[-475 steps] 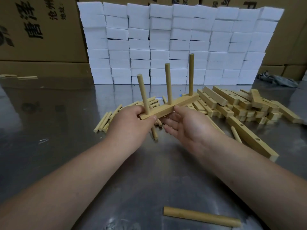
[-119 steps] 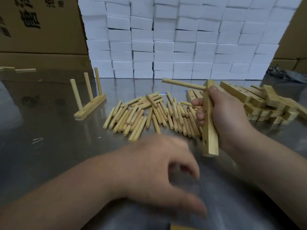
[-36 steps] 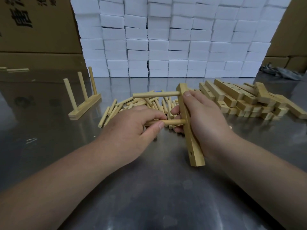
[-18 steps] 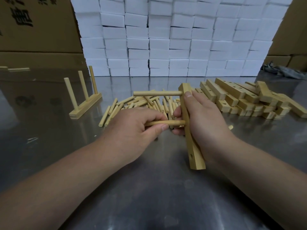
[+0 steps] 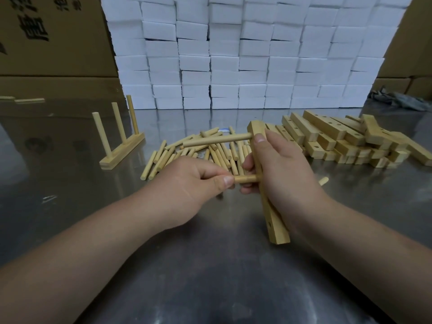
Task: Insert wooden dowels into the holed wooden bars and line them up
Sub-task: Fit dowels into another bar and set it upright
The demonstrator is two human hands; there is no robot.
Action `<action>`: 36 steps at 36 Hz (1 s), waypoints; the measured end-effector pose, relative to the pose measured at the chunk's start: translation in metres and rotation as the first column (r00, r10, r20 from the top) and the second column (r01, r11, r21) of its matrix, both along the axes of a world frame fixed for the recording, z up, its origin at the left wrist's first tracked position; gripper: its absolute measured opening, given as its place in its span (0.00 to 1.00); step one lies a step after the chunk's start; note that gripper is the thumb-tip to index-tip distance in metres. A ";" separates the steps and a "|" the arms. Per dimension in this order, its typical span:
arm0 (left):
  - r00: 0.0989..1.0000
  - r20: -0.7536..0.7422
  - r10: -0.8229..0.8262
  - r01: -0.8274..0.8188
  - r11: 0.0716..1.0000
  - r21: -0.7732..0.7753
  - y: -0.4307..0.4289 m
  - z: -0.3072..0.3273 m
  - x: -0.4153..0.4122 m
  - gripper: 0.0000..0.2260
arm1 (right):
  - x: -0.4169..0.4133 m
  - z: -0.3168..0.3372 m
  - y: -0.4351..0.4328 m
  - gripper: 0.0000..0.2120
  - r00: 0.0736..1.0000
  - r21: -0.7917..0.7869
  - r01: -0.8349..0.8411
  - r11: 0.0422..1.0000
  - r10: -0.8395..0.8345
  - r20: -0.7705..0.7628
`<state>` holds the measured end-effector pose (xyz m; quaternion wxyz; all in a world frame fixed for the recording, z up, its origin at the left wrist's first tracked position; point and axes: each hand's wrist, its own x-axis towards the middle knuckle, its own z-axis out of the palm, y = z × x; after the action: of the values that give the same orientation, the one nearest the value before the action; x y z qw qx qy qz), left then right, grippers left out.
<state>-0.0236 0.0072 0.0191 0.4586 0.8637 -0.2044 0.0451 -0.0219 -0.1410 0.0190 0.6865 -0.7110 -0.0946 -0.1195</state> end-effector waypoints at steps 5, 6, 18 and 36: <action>0.993 0.072 0.092 -0.089 0.995 -0.054 -0.006 -0.002 -0.001 0.09 | 0.002 0.011 -0.004 0.11 0.998 0.032 -0.019 0.999 0.020 -0.053; 0.988 0.082 0.128 -0.122 0.990 -0.077 -0.006 -0.002 0.000 0.08 | 0.003 0.012 -0.004 0.11 0.996 0.050 -0.032 0.998 0.035 -0.077; 0.962 -0.011 0.272 -0.254 0.882 -0.397 0.003 0.006 0.009 0.02 | 0.001 0.002 0.000 0.12 0.988 -0.146 -0.035 0.989 0.012 -0.153; 0.887 0.243 0.391 -0.441 0.566 0.697 0.015 -0.005 0.019 0.11 | 0.023 0.002 -0.011 0.10 0.939 0.116 0.200 0.973 -0.157 -0.305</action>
<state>-0.0042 0.0220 0.0146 0.0412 0.9949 -0.0098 0.0920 0.0013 -0.1515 0.0215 0.7290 -0.6747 0.0824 -0.0808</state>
